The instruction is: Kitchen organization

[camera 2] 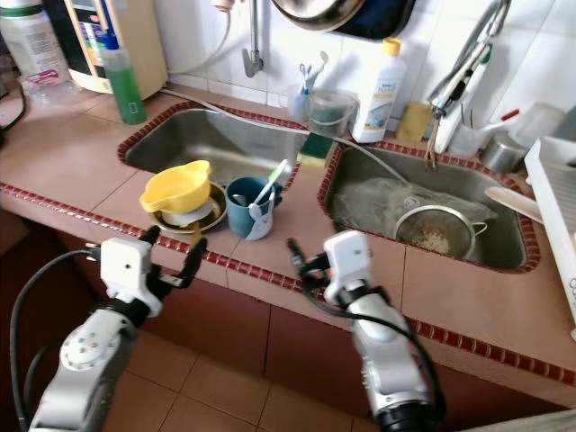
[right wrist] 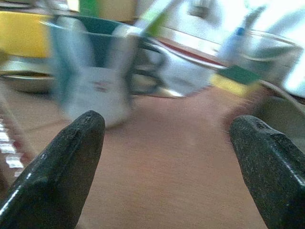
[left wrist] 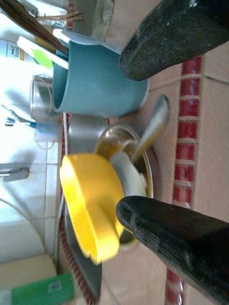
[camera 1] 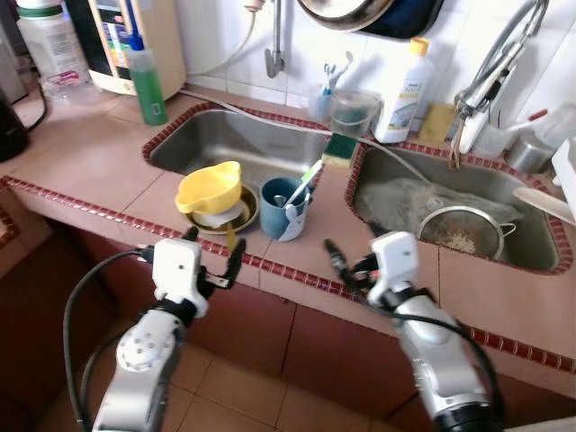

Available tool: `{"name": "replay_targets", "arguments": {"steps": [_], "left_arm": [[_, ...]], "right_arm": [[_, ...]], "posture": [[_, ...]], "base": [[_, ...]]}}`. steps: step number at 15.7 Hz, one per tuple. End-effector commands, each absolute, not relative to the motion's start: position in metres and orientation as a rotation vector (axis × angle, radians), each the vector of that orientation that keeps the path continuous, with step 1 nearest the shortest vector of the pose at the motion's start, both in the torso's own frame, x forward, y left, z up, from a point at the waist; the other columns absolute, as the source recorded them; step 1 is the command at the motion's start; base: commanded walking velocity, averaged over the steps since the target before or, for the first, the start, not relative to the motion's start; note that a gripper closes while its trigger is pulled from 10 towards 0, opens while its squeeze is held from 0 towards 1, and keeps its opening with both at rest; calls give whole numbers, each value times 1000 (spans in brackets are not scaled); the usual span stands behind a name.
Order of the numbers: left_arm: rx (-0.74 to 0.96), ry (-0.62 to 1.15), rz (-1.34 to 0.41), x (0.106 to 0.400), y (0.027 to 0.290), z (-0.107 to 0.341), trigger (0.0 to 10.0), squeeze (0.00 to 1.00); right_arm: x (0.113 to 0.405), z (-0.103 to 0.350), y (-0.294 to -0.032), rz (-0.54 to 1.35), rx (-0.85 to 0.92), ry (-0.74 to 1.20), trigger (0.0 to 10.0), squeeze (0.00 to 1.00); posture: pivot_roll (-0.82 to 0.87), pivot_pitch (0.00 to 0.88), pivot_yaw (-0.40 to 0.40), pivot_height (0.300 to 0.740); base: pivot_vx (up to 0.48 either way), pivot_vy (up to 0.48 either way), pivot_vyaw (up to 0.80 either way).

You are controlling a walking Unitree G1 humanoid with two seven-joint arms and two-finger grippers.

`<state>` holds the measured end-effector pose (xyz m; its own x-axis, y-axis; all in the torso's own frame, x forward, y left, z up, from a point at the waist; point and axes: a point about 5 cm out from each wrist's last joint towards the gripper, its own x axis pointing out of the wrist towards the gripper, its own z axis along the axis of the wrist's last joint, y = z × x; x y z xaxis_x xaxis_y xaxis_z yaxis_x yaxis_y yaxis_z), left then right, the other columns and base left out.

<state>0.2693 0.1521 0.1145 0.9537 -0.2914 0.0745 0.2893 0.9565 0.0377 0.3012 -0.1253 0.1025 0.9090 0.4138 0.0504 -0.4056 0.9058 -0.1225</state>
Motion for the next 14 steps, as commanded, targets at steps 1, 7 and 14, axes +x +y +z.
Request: {"name": "replay_targets", "arguments": {"steps": [1, 7, 14], "left_arm": [[45, -110, -322, 268, 149, 120, 10000, 0], [125, -130, -395, 266, 140, 119, 10000, 0], [166, -157, -464, 282, 126, 124, 10000, 0]], "right_arm": [[302, 107, -128, 422, -120, -91, 10000, 0], [303, 106, -129, 425, -137, -90, 10000, 0], [303, 106, -129, 433, -150, -91, 10000, 0]], "posture": [[-18, 36, -33, 740], [-22, 29, -32, 740], [-35, 15, -27, 740]], "base": [[0, 0, 0], [0, 0, 0], [0, 0, 0]]}}
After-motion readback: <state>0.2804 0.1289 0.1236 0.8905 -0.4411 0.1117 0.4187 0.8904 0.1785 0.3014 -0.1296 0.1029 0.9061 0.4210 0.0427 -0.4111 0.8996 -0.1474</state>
